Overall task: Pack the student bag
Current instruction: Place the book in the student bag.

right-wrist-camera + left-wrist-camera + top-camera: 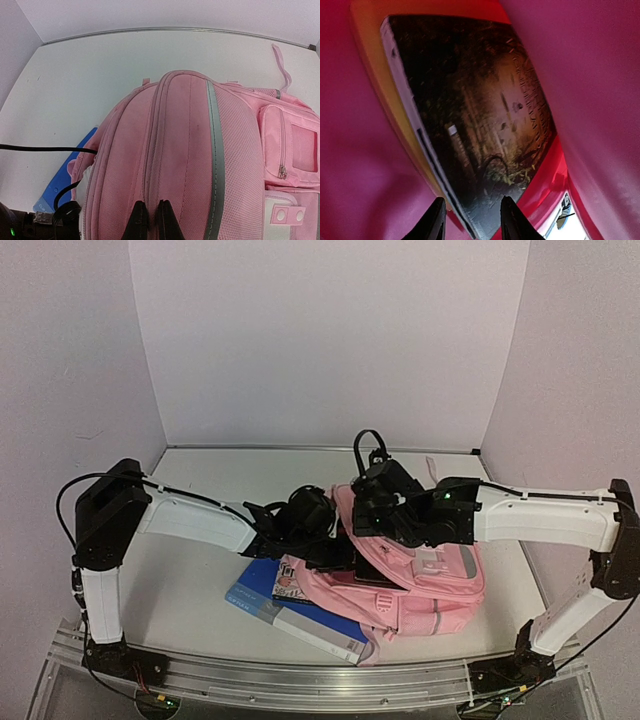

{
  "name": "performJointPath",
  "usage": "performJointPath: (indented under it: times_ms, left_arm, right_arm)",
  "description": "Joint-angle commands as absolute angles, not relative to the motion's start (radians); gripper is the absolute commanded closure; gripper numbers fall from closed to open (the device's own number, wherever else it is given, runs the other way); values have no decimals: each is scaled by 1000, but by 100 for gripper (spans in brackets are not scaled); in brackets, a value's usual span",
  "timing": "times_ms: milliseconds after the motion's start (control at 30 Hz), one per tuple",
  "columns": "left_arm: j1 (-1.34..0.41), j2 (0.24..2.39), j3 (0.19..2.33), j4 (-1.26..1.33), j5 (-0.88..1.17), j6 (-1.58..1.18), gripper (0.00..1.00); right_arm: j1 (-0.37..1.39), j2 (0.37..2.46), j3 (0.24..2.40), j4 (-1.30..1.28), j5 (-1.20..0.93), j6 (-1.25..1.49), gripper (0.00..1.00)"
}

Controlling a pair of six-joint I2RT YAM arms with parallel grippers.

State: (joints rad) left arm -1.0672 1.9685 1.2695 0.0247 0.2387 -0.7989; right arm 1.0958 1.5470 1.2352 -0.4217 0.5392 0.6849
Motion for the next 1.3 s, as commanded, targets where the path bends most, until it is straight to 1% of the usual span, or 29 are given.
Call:
performJointPath:
  times_ms: [0, 33, 100, 200, 300, 367, 433, 500, 600, 700, 733, 833, 900, 967, 1067, 1167, 1267]
  left_arm:
    - [-1071, 1804, 1220, 113, 171, -712, 49]
    - [-1070, 1770, 1198, 95, 160, -689, 44]
    - [-1071, 1673, 1148, 39, 135, -670, 37]
    - [-1069, 1560, 1080, -70, 117, -648, 31]
    - [-1047, 1491, 1078, -219, 106, -624, 28]
    - [-1009, 1465, 1091, -274, 142, -599, 27]
    - [-953, 1452, 1100, -278, 181, -577, 26]
    - [-891, 1447, 1095, -226, 268, -573, 25]
    - [-810, 1472, 1101, -117, 383, -592, 25]
    - [-784, 1550, 1168, -84, 442, -590, 26]
    - [-780, 1585, 1195, -80, 456, -590, 28]
    - [-758, 1677, 1247, -67, 508, -612, 40]
    - [-751, 1735, 1278, -72, 535, -613, 44]
    - [-749, 1776, 1297, -74, 558, -588, 44]
    - [-744, 1800, 1287, -23, 611, -533, 41]
    - [-727, 1818, 1264, 78, 737, -504, 40]
    - [-721, 1846, 1272, 108, 837, -475, 40]
  right_arm:
    - [1104, 1434, 1205, -256, 571, 666, 100]
    - [1104, 1423, 1186, -250, 564, 660, 100]
    - [1104, 1395, 1140, -219, 533, 637, 100]
    - [1104, 1330, 1042, -147, 463, 589, 100]
    - [1105, 1289, 978, -83, 321, 504, 100]
    - [1105, 1290, 959, -78, 218, 461, 100]
    - [1106, 1290, 935, -74, 125, 437, 100]
    - [1106, 1285, 911, -66, 55, 428, 100]
    - [1105, 1273, 880, -48, -42, 423, 100]
    - [1105, 1258, 856, -27, -68, 425, 100]
    - [1105, 1256, 850, -20, -70, 426, 100]
    - [1105, 1251, 842, -9, -70, 433, 100]
    - [1106, 1248, 839, 21, -70, 434, 100]
    - [1106, 1243, 834, 35, -77, 435, 100]
    - [1106, 1242, 828, 48, -95, 433, 100]
    - [1105, 1247, 821, 60, -117, 432, 100]
    - [1106, 1254, 809, 69, -118, 431, 100]
